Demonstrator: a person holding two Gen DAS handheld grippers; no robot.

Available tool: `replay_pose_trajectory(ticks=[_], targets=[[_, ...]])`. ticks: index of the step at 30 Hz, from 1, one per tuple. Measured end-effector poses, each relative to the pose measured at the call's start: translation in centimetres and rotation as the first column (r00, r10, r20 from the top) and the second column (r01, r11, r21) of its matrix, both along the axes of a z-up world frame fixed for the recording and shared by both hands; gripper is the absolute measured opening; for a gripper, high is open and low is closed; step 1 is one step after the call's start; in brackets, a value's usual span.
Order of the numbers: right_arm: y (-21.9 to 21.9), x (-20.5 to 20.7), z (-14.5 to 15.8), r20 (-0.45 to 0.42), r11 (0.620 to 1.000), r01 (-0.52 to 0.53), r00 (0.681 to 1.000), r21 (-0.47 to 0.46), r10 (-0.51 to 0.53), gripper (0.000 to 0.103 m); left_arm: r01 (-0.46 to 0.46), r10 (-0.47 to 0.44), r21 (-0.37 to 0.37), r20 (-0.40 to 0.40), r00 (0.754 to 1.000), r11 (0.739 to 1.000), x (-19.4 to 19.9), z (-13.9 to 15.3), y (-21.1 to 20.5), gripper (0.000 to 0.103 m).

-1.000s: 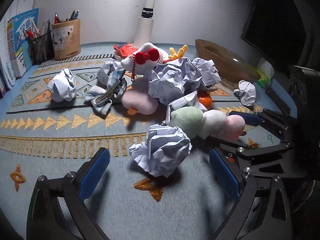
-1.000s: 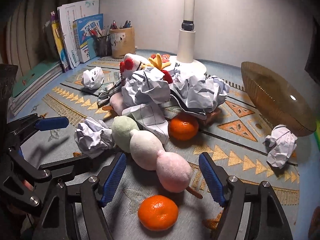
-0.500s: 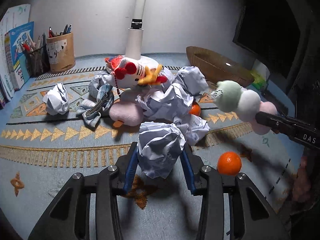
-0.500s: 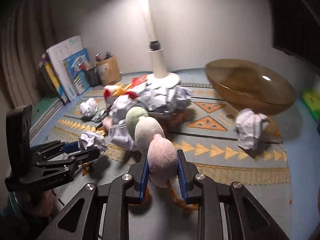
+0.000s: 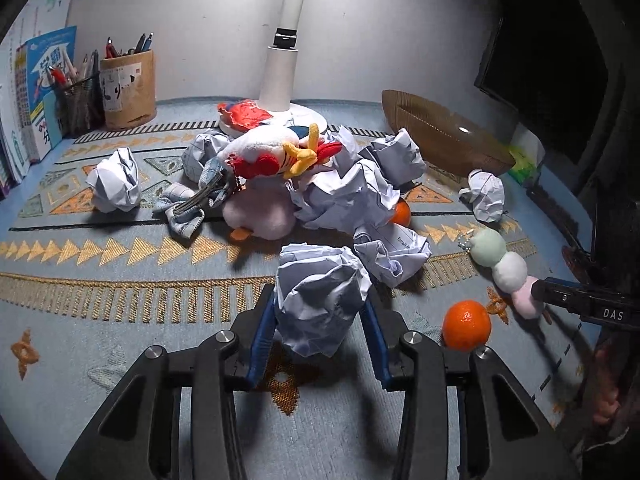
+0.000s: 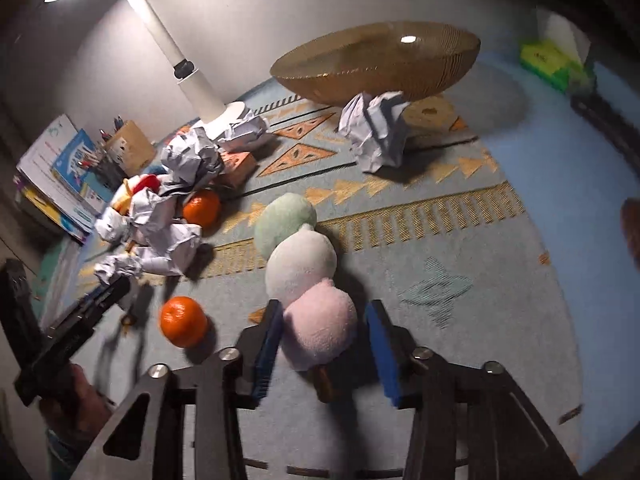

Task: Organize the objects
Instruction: 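Carry both held items to the amber glass bowl and open both tools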

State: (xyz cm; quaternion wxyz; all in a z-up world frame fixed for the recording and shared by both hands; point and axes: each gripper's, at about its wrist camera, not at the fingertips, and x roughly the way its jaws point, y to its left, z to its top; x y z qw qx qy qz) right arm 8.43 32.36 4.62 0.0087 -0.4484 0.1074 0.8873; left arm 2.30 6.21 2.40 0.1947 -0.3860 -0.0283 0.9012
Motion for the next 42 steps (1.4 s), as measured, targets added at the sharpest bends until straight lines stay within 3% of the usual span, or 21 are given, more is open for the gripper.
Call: replay_pose_trajectory(ticks=[3,7,12,14,17,21,25,29,35,40,41,42], targets=[[-0.3,-0.3,0.4,-0.023,0.996,-0.072,0.997,0.049,0.073,0.066,0.002,-0.002,-0.011,-0.003,1.000,1.000,0.1,0.0,0.2,0.038],[-1.6,-2.4,-1.2,0.020,0.987,-0.120,0.993,0.106,0.118,0.066,-0.004,0.004,-0.033,-0.003,1.000,0.999,0.1,0.0,0.5,0.038],[-2.4,-2.8,-2.1,0.005,0.982,-0.123,0.992,0.142,0.123,0.048,-0.011,0.012,-0.047,0.005,1.000,0.999,-0.2,-0.1,0.7,0.038],[-2.1,-2.6,-1.5,-0.015,0.986,-0.129,0.991,0.104,0.131,0.047,-0.019,0.018,-0.061,-0.012,1.000,0.998,0.0,0.3,1.0,0.038],[-1.5,-2.1,0.4,-0.058,0.990,-0.118,0.991,0.081,0.123,0.047,0.003,-0.005,-0.058,-0.038,0.999,0.998,0.2,2.0,2.1,0.038],[0.2,-2.3,4.5,-0.140,0.995,-0.097,0.985,0.038,0.102,0.047,0.060,-0.066,-0.054,-0.119,0.991,0.997,-0.8,6.9,5.1,0.038],[2.5,-4.6,8.9,-0.222,0.999,-0.038,0.974,0.023,0.043,0.047,0.105,-0.112,-0.047,-0.186,0.976,0.993,-4.1,11.5,9.4,0.038],[5.7,-8.1,12.0,-0.304,0.998,0.067,0.950,-0.022,-0.070,0.047,0.123,-0.123,-0.016,-0.201,0.972,0.992,-9.1,13.6,14.1,0.038],[9.3,-13.8,11.6,-0.351,0.969,0.246,0.905,-0.028,-0.240,0.047,0.121,-0.110,0.053,-0.170,0.979,0.991,-16.0,11.9,19.2,0.038],[11.1,-16.6,9.2,-0.324,0.963,0.268,0.910,-0.018,-0.259,0.048,0.153,-0.143,0.058,-0.142,0.979,0.987,-19.1,9.4,21.8,0.038],[11.1,-16.9,8.9,-0.311,0.964,0.265,0.916,0.000,-0.252,0.048,0.157,-0.149,0.054,-0.135,0.980,0.986,-19.5,8.9,22.2,0.041],[11.2,-17.2,8.5,-0.302,0.965,0.261,0.921,0.015,-0.244,0.051,0.160,-0.152,0.061,-0.123,0.981,0.985,-19.8,8.5,22.3,0.053]])
